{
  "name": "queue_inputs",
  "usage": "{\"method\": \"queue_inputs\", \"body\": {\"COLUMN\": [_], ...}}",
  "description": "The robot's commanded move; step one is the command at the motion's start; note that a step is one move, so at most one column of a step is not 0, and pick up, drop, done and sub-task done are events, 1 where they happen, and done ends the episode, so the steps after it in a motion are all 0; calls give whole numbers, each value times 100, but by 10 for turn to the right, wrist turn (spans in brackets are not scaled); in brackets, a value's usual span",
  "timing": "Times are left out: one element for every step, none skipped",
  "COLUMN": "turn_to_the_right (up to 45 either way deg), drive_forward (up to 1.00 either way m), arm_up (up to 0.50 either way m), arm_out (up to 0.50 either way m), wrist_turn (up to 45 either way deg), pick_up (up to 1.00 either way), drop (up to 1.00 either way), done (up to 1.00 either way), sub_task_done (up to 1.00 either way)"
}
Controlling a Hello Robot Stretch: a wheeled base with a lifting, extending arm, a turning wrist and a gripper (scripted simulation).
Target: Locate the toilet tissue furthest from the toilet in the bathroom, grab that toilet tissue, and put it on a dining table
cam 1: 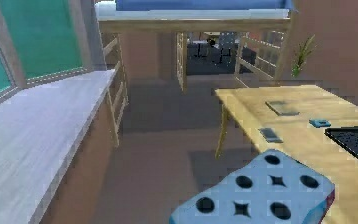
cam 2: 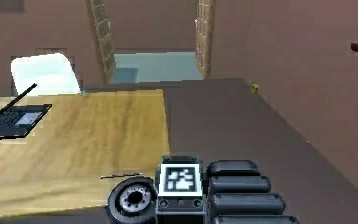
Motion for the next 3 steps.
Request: {"method": "queue_inputs", "body": {"turn_to_the_right": [0,-150,0], "drive_forward": [75,0,0], "arm_up": [0,0,0], "arm_out": [0,0,48], "wrist_turn": [0,0,0], "pick_up": [0,0,0], "drop": [0,0,0], "done": [0,0,0], "sub_task_done": [0,0,0]}}
